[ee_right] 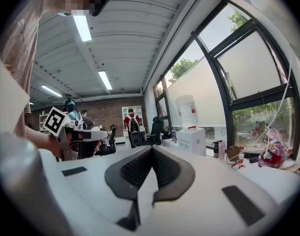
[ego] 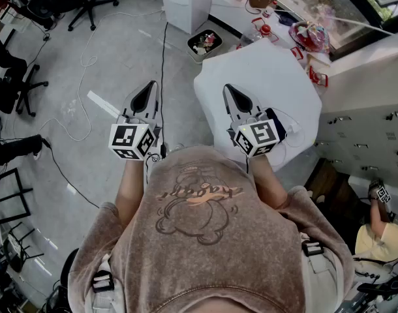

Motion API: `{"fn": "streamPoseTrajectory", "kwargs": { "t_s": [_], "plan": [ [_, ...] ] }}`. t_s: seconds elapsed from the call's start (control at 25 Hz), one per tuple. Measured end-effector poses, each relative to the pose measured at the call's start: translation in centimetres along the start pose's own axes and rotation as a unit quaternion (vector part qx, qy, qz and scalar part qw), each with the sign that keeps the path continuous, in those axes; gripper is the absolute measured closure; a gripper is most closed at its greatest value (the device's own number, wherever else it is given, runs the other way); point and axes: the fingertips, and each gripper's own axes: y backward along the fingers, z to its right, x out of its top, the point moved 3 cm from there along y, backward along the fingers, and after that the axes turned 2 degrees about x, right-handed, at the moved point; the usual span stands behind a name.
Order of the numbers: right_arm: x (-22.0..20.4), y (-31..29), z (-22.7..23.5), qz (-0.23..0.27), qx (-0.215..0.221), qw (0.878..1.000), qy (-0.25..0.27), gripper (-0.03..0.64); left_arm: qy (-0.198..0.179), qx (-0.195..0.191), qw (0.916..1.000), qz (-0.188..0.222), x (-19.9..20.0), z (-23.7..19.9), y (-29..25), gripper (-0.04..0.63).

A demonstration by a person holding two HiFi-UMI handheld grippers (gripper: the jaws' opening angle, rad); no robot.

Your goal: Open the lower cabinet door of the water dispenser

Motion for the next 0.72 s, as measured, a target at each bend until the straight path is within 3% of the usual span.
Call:
{"fn": "streamPoseTrajectory", "kwargs": {
  "t_s": [0.72],
  "plan": [
    [-2.4,-4.1,-2.8,-0.009,-0.039,0.999,-0.017,0.611,-0.01,-0.037,0.9992,-0.013,-0.8,-5.6,-0.9,0.583]
  ]
}}
